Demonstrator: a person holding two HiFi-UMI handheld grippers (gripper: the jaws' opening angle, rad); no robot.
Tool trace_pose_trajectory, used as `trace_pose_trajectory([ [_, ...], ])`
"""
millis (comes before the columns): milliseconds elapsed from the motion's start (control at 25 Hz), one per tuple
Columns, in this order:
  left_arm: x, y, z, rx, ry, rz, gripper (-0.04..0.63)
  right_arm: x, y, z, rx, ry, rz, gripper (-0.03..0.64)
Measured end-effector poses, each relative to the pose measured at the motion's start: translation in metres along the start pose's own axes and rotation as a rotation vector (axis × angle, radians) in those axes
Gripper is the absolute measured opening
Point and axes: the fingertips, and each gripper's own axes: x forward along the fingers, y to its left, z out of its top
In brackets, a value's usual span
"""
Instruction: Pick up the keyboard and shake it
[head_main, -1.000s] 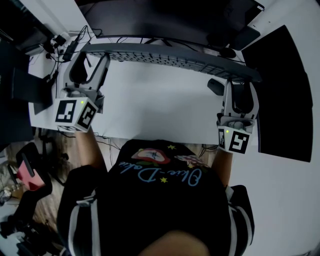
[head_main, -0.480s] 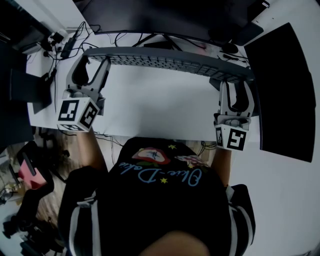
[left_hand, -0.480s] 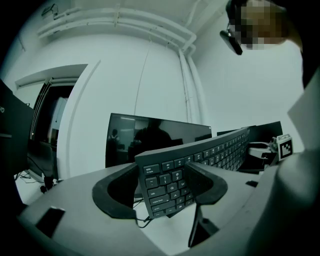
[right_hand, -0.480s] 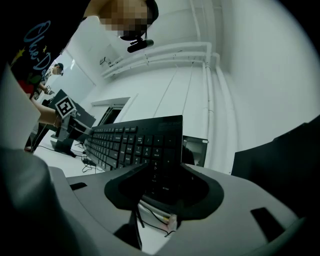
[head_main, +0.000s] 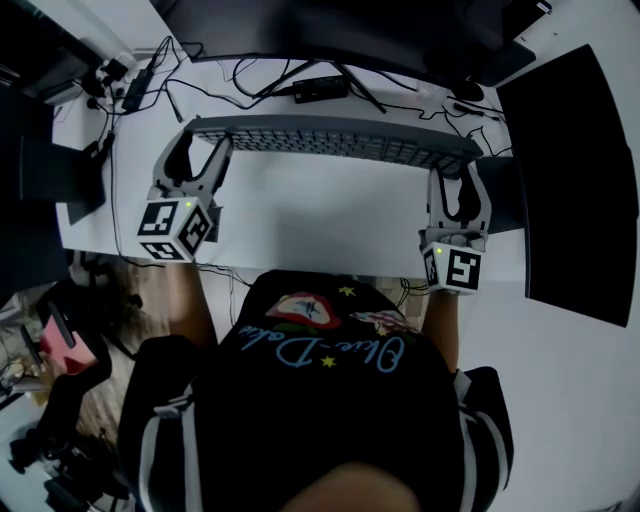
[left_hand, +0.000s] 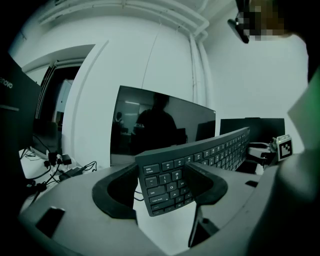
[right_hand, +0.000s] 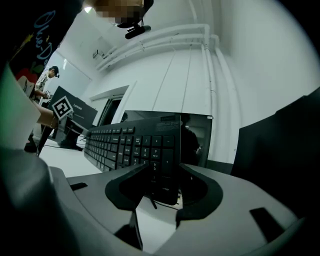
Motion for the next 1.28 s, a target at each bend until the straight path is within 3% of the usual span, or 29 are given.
trace_pose_trajectory([
  [1280, 0.019, 0.009, -0.135, -0.048, 0.385, -0.030, 0.267, -0.011, 0.039, -0.151, 0.222, 0.429, 0.054, 0.170],
])
